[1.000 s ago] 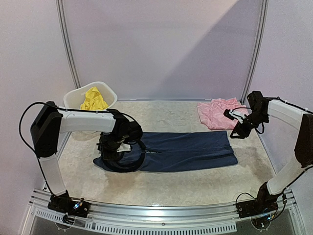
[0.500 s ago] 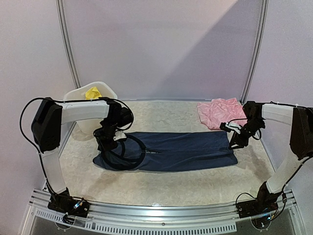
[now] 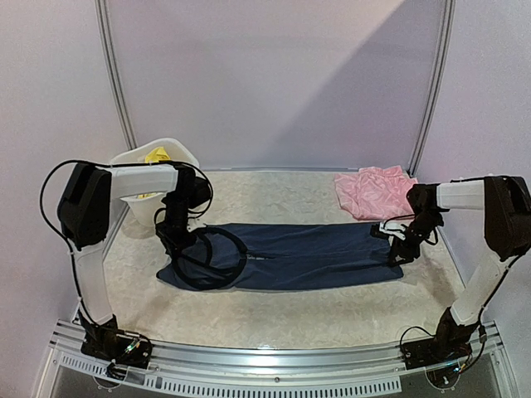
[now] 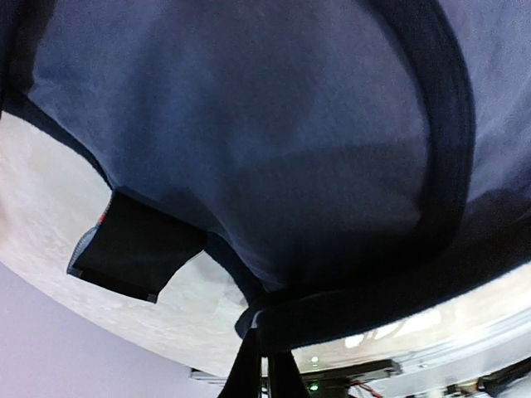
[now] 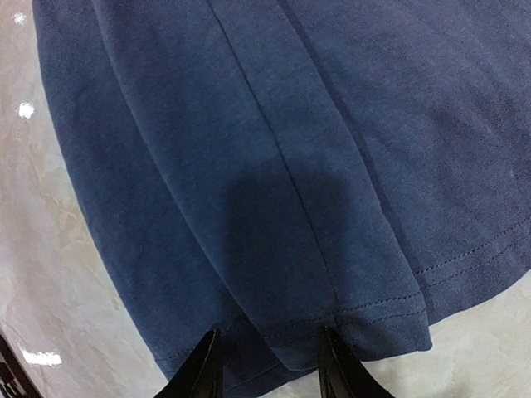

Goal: Fold and stack the mixed laundry pile
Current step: Fold the 1/3-folded tank top at the center of the board.

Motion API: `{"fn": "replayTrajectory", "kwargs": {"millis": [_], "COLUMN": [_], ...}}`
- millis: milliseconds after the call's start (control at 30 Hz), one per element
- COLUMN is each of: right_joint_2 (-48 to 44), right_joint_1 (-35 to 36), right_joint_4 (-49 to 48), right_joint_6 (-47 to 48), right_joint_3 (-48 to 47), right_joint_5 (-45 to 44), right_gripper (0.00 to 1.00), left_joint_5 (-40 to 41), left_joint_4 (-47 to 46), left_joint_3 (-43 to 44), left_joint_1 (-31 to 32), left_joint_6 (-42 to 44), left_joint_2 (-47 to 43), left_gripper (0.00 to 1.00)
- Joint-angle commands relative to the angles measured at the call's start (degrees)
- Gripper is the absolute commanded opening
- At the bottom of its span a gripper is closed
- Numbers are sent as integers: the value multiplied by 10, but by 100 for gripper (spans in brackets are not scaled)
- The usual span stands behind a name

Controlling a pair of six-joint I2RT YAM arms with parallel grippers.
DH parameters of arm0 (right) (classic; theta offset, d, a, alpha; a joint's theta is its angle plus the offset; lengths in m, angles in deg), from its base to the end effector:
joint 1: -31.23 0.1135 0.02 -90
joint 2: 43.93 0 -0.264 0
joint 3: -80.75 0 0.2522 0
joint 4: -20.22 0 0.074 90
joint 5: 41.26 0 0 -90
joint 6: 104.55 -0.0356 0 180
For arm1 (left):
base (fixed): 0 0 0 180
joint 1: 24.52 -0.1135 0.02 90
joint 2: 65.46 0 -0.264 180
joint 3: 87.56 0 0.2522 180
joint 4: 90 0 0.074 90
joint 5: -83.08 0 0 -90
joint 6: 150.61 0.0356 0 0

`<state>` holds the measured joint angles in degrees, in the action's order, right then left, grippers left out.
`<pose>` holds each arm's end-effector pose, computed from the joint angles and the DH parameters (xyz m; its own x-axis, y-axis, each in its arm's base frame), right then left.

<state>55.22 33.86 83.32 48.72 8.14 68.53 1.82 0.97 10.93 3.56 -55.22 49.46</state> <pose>0.2874 0.0253 0.1540 -0.4088 -0.8601 -0.3052 -0.9126 0.3818 0.1467 0.3030 -0.1555 0.1774 -0.7907 0.5271 0.3113 0.5822 0.8047 0.1163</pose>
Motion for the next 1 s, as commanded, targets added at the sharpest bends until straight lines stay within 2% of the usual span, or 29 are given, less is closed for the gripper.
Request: {"fn": "replayTrajectory", "kwargs": {"millis": [0,67,233,533,633,767,900,967], "right_joint_2": [21,27,40,43,38,19,1,-6], "right_joint_1": [3,4,4,3,4,4,3,4], "right_joint_4": [-40,-47,-33,-13,-7,0,9,17], "right_joint_6": [-8,-18,-27,-26,-26,-26,-26,-26], "right_joint_3": [0,-6,-32,-54,-52,-44,-44,-48], "right_joint_5": [-29,-32,-29,-31,-29,-27,-24,-21], "right_gripper": [38,37,36,35,35,35,35,35], "left_joint_5": [-102,-140,-159,-154,-157,-210,-214,-182], "left_joint_4": [45,48,55,73,67,44,36,45], "left_joint_3": [27,34,37,25,7,-37,-48,-38], "left_joint_1": [-37,-49,-73,-89,-73,-21,19,28], "left_joint_6": [-29,-36,-39,-51,-31,14,23,23], "left_joint_2": [-5,-10,-8,0,-45,-117,-134,-123], "left_gripper": [0,0,0,0,0,2,4,4]}}
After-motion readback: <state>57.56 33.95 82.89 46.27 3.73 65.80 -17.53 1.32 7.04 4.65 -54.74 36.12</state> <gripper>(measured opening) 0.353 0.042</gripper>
